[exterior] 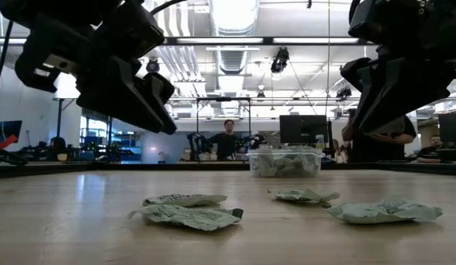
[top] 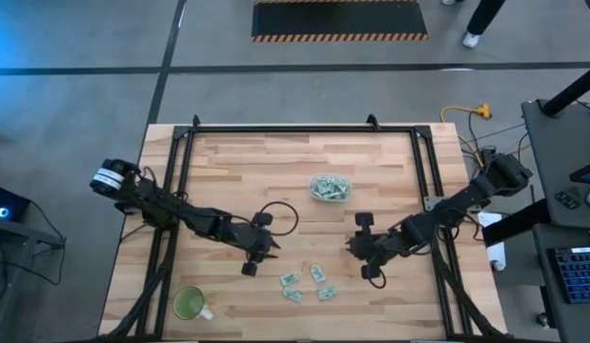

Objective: Pick and place Stevia / Truvia into bins
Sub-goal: Put the stevia packet into the transparent bin

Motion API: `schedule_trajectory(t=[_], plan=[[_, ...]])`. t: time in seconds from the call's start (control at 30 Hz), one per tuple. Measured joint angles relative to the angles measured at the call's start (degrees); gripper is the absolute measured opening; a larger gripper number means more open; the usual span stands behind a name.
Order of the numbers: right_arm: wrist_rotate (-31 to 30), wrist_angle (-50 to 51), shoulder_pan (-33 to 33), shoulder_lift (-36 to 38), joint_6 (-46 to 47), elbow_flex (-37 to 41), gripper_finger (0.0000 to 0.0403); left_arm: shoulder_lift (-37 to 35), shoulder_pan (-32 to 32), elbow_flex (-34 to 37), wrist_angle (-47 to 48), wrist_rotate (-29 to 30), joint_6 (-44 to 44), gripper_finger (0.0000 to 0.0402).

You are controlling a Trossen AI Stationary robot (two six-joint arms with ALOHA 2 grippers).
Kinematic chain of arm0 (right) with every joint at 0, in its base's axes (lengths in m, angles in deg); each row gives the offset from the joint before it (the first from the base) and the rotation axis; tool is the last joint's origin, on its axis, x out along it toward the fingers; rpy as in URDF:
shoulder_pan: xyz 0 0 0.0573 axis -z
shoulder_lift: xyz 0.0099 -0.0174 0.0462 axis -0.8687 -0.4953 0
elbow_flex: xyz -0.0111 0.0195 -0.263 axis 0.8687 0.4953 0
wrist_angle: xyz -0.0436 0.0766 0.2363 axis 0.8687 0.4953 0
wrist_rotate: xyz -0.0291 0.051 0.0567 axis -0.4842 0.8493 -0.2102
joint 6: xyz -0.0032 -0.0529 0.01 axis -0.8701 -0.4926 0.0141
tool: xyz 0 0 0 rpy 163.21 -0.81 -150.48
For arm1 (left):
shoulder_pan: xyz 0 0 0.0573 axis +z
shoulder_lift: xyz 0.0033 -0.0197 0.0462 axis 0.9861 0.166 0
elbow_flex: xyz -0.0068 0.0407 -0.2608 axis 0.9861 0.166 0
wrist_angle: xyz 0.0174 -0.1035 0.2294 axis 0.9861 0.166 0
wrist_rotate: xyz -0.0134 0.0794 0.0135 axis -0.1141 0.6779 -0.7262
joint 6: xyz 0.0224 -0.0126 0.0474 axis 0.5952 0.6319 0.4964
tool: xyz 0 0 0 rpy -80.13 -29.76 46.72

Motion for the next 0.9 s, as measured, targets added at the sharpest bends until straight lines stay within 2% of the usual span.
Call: schedule_trajectory(t=[0.2, 0.83, 0.9], plan=[[0.1, 0.1, 0.0, 0.0, 0.5, 0.0, 0.0065, 0.1, 0.0, -0.1, -5.5, -0.1, -0.4, 0.0109], [0.3, 0.1, 0.0, 0.0, 0.6, 0.0, 0.0059, 0.2, 0.0, -0.2, -5.8, -0.8, -0.4, 0.0109], [0.3, 0.1, 0.0, 0.0, 0.7, 0.0, 0.0059, 0.2, 0.0, -0.2, -5.8, -2.5, -0.4, 0.0109]])
